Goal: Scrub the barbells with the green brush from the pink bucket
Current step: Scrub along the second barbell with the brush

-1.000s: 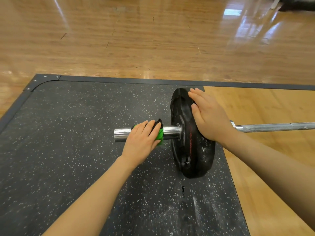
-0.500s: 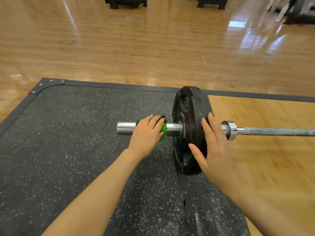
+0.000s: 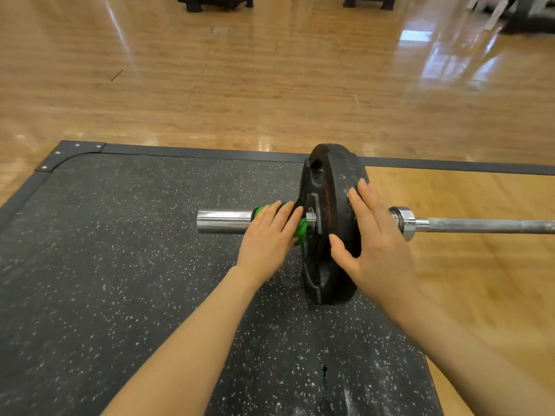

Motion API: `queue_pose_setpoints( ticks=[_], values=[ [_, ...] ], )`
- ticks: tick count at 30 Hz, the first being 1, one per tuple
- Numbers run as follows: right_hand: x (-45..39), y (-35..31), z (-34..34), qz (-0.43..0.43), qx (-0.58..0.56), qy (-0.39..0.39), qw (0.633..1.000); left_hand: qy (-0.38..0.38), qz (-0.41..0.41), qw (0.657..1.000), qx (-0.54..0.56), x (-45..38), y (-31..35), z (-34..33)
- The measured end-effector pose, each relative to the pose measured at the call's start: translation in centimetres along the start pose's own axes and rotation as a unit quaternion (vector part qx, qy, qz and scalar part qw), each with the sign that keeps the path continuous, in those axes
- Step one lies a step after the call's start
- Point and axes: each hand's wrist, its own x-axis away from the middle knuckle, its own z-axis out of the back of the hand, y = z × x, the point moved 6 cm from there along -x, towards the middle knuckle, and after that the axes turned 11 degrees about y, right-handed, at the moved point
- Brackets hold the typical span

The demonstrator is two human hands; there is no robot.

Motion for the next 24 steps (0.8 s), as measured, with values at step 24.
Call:
queue_pose_setpoints(
  ticks=[24],
  values=[
    [-0.3, -0.2, 0.0, -0.020, -0.005, 0.006, 1.000, -0.003, 0.006, 0.999, -0.046, 2.0, -5.6, 2.6]
  ],
)
